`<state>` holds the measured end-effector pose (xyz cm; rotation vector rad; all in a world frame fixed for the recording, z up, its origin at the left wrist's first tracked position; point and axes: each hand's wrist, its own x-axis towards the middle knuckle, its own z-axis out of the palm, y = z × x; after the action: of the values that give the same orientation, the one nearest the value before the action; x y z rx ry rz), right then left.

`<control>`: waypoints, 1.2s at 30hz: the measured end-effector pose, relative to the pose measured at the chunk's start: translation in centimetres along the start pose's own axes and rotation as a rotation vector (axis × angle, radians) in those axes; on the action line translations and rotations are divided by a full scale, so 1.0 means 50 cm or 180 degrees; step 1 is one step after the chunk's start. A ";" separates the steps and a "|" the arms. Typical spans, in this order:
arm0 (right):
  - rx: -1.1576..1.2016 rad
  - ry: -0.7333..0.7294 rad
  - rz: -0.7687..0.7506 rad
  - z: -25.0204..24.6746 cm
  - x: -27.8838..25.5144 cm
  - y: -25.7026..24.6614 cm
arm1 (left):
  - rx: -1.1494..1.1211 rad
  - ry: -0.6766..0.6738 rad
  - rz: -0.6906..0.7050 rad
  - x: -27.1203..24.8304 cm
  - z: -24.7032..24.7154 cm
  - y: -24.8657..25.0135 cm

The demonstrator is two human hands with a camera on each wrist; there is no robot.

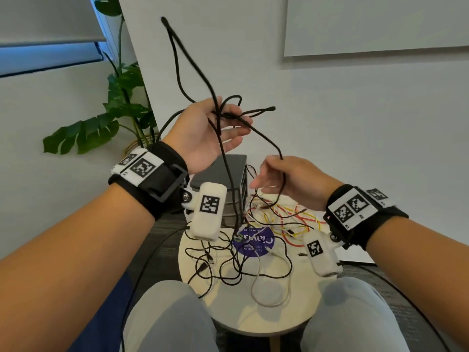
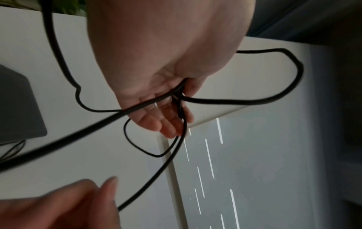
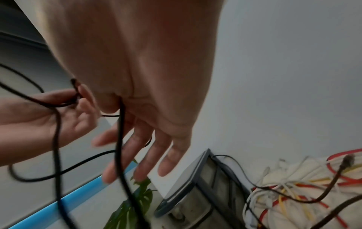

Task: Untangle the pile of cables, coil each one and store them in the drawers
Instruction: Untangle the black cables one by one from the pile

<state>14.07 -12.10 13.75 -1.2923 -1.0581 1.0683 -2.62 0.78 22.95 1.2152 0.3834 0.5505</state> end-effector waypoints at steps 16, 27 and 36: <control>0.0682 -0.0312 0.0356 0.033 0.007 0.010 | 0.0566 -0.0171 -0.0227 -0.003 -0.032 -0.002; 0.0554 0.0219 0.0297 -0.056 -0.019 -0.027 | 0.4599 0.0461 -0.0121 0.064 0.000 -0.126; -0.0515 0.1807 0.0267 -0.117 0.058 0.068 | 0.3962 -0.0073 -0.0058 0.167 0.016 -0.197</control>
<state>20.37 -10.41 10.30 -1.6542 -0.6695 0.6191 6.48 2.69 13.93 2.3976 0.7635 0.2402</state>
